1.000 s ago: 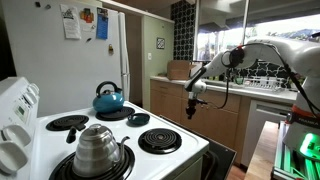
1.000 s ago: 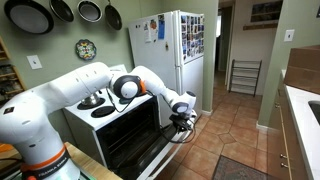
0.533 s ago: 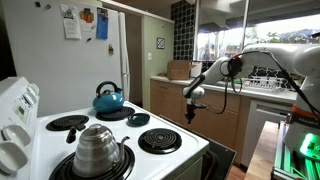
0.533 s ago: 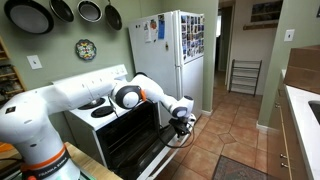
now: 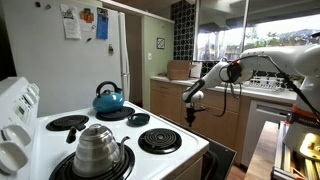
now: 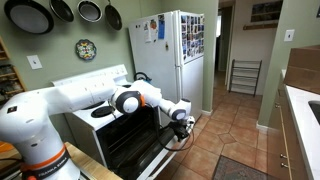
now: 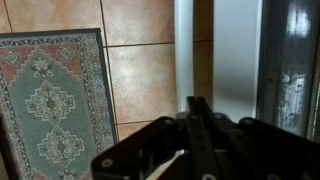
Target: Close the oven door fully
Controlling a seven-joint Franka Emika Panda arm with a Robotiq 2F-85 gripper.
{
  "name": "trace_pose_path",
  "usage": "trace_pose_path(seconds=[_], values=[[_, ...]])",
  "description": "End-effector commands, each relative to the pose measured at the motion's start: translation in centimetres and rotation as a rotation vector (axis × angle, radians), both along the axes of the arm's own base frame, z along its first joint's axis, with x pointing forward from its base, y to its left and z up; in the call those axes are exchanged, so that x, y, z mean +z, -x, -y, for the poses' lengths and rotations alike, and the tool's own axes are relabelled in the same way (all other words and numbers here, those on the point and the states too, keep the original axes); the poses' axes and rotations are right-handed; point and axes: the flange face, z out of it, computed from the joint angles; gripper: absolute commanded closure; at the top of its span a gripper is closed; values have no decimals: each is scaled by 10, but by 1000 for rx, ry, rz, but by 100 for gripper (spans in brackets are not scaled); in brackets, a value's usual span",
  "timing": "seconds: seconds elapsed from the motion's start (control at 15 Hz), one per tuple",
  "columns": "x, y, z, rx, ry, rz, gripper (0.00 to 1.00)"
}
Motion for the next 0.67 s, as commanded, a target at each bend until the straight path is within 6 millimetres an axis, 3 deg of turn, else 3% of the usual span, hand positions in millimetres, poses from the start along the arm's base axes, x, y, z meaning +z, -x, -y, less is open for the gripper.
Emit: trace_pose_path(seconds=[0.0, 0.6], values=[[-5, 3, 0, 16, 19, -7, 95], [-13, 10, -11, 67, -59, -39, 96]])
